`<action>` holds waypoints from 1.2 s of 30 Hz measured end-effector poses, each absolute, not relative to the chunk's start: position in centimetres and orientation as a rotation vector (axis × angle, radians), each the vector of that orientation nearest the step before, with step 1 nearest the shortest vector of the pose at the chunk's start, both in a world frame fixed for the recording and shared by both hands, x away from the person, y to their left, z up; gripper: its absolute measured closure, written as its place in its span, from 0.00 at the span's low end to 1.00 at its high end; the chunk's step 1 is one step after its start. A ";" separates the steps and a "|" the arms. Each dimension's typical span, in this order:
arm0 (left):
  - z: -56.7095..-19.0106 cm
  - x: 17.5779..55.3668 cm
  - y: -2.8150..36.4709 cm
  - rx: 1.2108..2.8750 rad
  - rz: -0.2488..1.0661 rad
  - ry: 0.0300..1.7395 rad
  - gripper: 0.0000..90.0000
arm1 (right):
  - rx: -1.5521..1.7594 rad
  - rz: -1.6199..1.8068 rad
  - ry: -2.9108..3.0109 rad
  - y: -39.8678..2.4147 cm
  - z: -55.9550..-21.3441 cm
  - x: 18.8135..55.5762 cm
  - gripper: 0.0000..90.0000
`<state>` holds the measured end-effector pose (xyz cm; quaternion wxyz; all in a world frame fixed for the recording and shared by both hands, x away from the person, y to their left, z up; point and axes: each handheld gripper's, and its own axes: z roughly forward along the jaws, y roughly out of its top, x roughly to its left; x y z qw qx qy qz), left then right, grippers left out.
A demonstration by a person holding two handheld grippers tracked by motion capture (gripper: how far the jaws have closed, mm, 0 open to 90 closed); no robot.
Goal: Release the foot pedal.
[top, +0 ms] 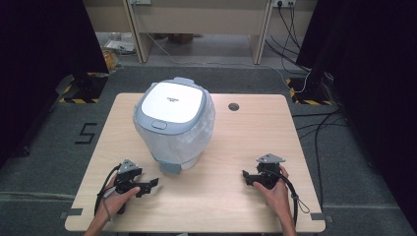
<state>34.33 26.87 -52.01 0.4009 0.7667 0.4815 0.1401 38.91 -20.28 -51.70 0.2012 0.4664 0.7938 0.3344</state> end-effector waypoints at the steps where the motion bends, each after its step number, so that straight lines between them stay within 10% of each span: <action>1: -52.0 34.3 26.9 1.939 0.354 1.218 0.17 | 1.303 0.934 2.218 -20.3 -51.7 38.9 0.13; 36: -52.5 32.1 27.0 2.041 0.500 1.181 0.12 | 1.298 0.933 2.218 -20.3 -51.7 38.9 0.13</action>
